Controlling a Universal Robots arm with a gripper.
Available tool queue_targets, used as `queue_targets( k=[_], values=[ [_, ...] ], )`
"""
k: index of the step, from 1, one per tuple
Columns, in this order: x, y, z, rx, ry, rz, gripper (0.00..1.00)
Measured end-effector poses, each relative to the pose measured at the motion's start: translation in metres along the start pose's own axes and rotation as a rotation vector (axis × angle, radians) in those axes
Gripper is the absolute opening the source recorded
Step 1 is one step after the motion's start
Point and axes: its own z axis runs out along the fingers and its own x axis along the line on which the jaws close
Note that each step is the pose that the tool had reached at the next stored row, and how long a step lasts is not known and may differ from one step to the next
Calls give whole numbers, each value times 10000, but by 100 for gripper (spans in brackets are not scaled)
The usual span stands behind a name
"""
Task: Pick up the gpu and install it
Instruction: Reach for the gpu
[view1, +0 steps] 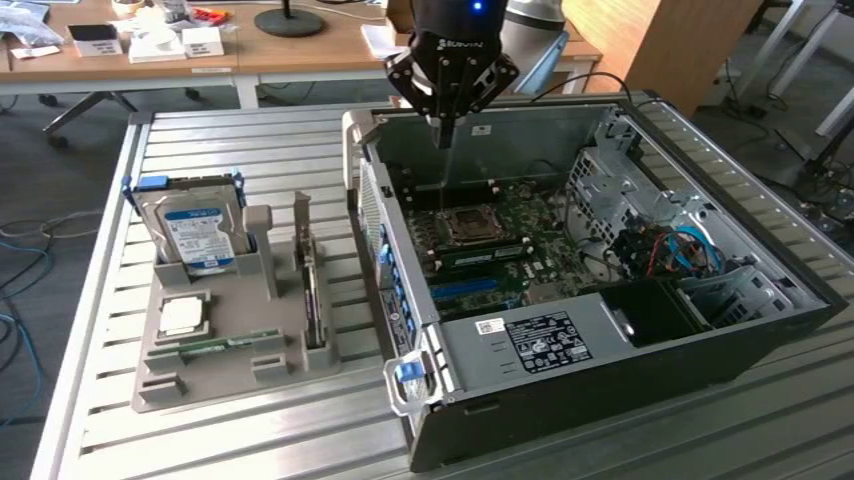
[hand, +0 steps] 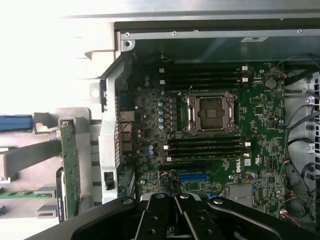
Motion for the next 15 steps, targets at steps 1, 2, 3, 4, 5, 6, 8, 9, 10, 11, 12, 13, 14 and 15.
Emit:
queue_targets(
  k=[1,2,3,4,5,6,8,9,10,11,12,13,14,15],
  values=[
    [4,0,0,-1,0,0,11],
    [10,-1,0,-1,-1,0,11],
    [15,-1,0,0,0,0,11],
    [21,-2,0,0,0,0,11],
    [28,-2,0,0,0,0,11],
    [36,-3,0,0,0,0,11],
    [50,-4,0,0,0,0,11],
    [57,-4,0,0,0,0,11],
    [64,-5,0,-1,-1,0,11],
    [71,-5,0,0,0,0,11],
    [79,-6,0,-1,0,0,11],
    [87,-7,0,0,0,0,11],
    [94,-7,0,0,0,0,11],
    [103,-8,0,0,0,0,11]
  ],
)
